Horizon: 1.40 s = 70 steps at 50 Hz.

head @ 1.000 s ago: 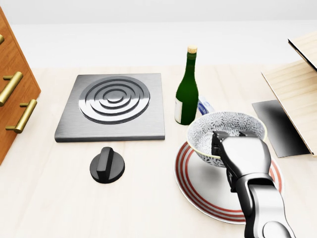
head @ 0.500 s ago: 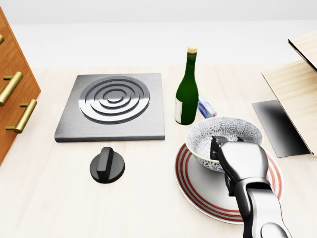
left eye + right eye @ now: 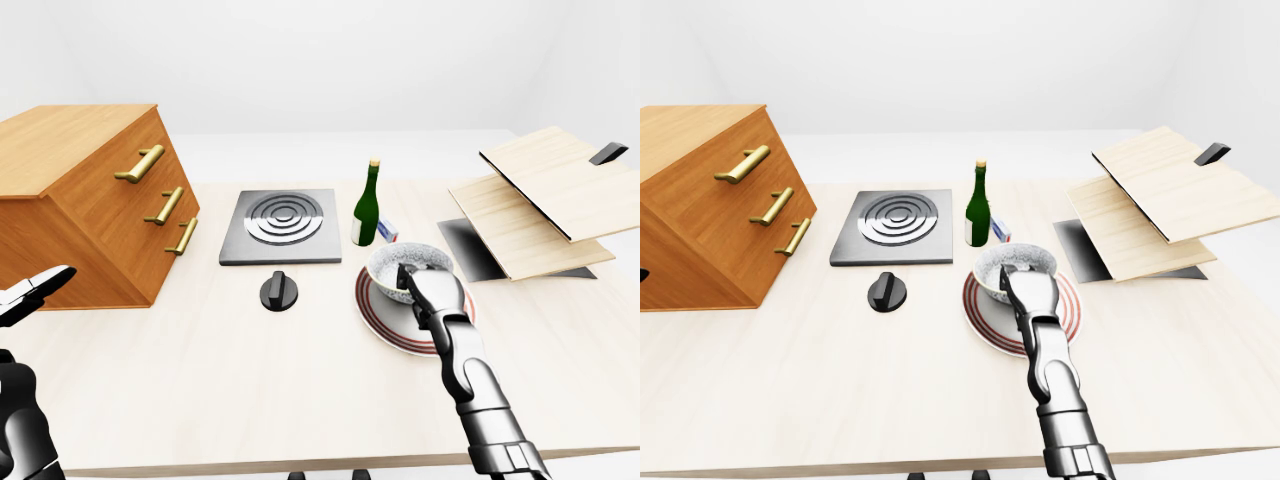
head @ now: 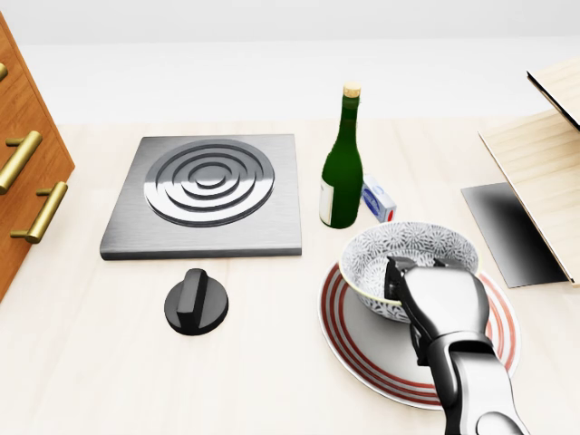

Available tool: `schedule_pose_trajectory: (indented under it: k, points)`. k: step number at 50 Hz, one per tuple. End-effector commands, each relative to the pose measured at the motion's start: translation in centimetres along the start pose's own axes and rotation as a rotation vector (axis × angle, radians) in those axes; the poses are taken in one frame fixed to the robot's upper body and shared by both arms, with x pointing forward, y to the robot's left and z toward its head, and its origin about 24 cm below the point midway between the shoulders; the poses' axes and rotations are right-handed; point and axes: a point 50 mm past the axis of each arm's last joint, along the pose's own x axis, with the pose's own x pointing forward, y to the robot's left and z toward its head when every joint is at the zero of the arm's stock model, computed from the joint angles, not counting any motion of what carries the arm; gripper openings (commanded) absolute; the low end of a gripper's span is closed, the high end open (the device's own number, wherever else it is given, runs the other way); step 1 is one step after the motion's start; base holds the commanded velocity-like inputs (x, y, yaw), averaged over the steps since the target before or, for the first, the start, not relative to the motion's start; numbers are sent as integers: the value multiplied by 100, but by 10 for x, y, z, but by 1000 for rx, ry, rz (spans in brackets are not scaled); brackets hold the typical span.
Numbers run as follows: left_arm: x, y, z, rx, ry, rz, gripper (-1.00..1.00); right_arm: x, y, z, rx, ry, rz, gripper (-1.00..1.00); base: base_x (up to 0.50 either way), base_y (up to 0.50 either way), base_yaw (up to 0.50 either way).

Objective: Pick up the akita bowl and put it on the plate.

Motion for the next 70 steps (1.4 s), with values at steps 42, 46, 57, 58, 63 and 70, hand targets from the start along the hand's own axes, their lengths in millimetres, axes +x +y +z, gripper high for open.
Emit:
schedule_pose_trajectory:
  k: [42,46,57,58,63,70]
  points:
    - [-1,1,-12,10,49,-4,100,-14,-8,13,-3,-41,28,100,0,0,0]
    - [-1,1,-9,8,38,-4,100,-23,-21,18,-30,-50,33,100,0,0,0]
    - [-1,1,-13,10,52,-6,100,-66,-45,24,-87,-13,58,100,0,0,0]
    - [-1,1,-14,11,59,-6,100,-68,-47,25,-89,-9,56,100,0,0,0]
    - [0,1,-22,16,89,-4,100,-93,-68,33,-118,17,57,100,0,0,0]
    - [-1,2,-18,13,77,-5,100,-117,-89,37,-126,41,-50,100,0,0,0]
